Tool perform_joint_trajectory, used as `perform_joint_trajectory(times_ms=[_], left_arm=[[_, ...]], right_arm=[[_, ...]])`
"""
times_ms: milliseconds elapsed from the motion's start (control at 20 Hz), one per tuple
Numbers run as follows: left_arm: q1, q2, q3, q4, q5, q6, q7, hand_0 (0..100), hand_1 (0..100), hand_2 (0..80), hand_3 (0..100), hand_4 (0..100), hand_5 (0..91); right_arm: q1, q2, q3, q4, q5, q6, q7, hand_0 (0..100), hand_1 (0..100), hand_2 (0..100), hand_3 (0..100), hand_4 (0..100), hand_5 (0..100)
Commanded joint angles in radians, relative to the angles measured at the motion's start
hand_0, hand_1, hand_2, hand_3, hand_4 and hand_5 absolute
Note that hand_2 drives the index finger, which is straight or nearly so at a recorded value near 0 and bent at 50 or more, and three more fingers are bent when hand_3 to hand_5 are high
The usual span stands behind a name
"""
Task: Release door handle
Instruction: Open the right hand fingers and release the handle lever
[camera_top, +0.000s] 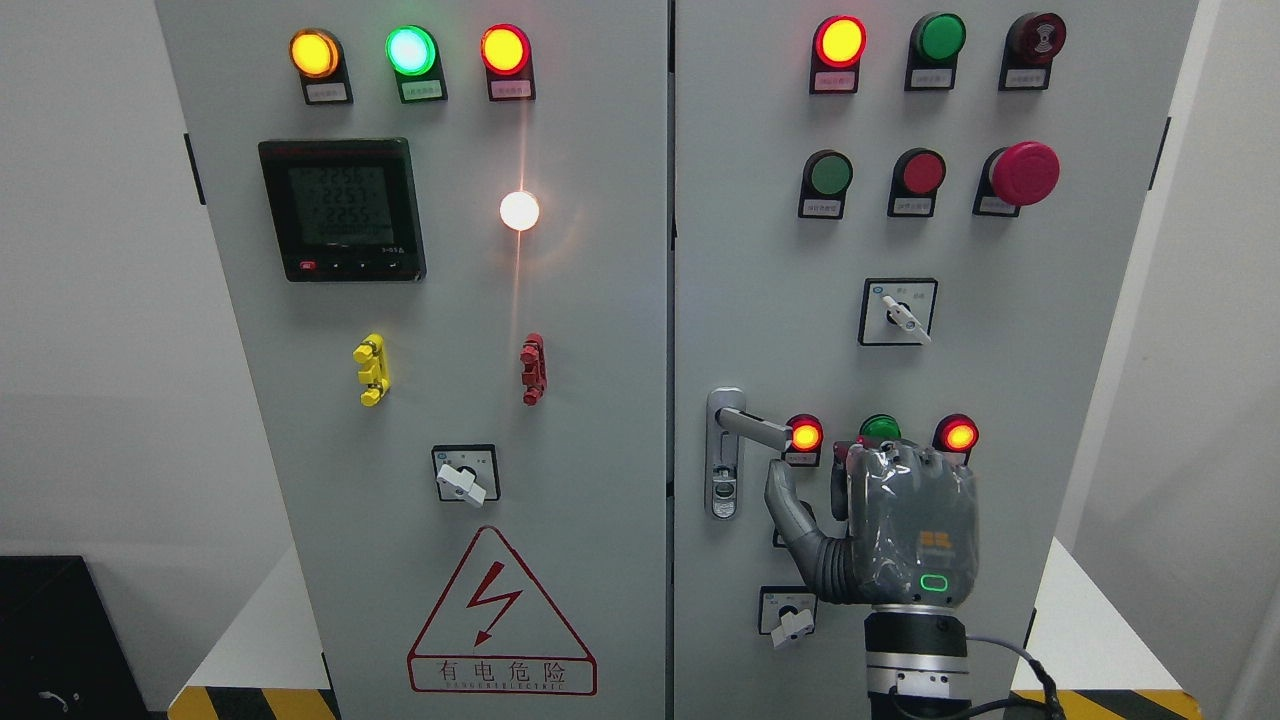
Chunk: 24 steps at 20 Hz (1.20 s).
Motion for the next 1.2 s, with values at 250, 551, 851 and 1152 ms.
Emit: perform_joint_trajectory(times_ms=[250,551,851,1152], left_arm=[[0.0,0.0,0.0,0.0,0.0,-0.001,-0.001,12,56,0.0,0,0,0.0],[0.0,0.0,0.0,0.0,0.0,-0.001,-0.001,12,56,0.0,0,0,0.0],[0.0,0.0,0.0,0.0,0.0,-0.001,-0.001,12,56,0.0,0,0,0.0],[0.0,0.0,0.0,0.0,0.0,-0.001,-0.001,12,56,0.0,0,0,0.0]], right_arm=[[0.07,-0.09,-0.004,-0.069,-0.023,-0.07,-0.037,45,29,92,100,92,92],[0.153,-0.171,-0.047,-0.129,-0.154,-0.16,-0.095,44,29,67,77,72,70],[0.23,-0.216,-0.117,-0.187,-0.272,-0.258,-0.13,44,26,38,51,47,46],[0.239,-0.217,-0.139,-0.218,-0.329,-0.289,-0.127,44,22,15,21,19,17]])
